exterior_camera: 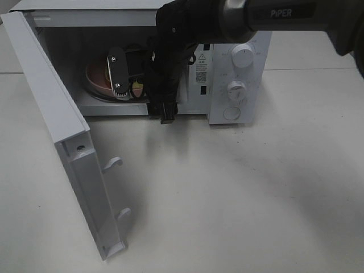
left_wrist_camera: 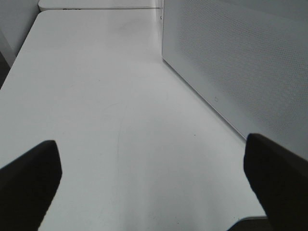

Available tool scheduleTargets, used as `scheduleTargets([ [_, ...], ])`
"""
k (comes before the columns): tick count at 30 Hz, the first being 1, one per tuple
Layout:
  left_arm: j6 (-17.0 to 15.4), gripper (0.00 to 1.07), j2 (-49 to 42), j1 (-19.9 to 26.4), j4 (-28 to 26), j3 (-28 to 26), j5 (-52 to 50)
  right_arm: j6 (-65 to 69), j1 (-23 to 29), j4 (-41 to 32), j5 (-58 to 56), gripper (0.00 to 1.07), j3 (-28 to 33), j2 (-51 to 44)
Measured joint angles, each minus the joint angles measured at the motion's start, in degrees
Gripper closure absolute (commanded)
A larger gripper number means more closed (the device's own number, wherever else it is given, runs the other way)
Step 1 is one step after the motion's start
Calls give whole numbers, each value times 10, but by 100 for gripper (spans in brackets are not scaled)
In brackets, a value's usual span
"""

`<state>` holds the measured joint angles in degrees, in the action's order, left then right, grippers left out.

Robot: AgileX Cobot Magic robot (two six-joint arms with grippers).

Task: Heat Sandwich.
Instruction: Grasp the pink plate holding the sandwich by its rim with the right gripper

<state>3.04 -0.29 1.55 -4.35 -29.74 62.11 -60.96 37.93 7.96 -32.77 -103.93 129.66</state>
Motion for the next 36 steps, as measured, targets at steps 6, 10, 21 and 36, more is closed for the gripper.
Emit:
scheduleTargets([
  [6,0,9,0,0,0,0,0,36,0,28,-3,27,-46,36],
  [10,0,9,0,0,0,0,0,46,0,44,-2,28,-61,39],
  [21,0,9,0,0,0,0,0,60,-2,58,-1,30,-65,44],
  [36,0,9,0,0,0,0,0,61,-2,51,11,38,-99,91],
])
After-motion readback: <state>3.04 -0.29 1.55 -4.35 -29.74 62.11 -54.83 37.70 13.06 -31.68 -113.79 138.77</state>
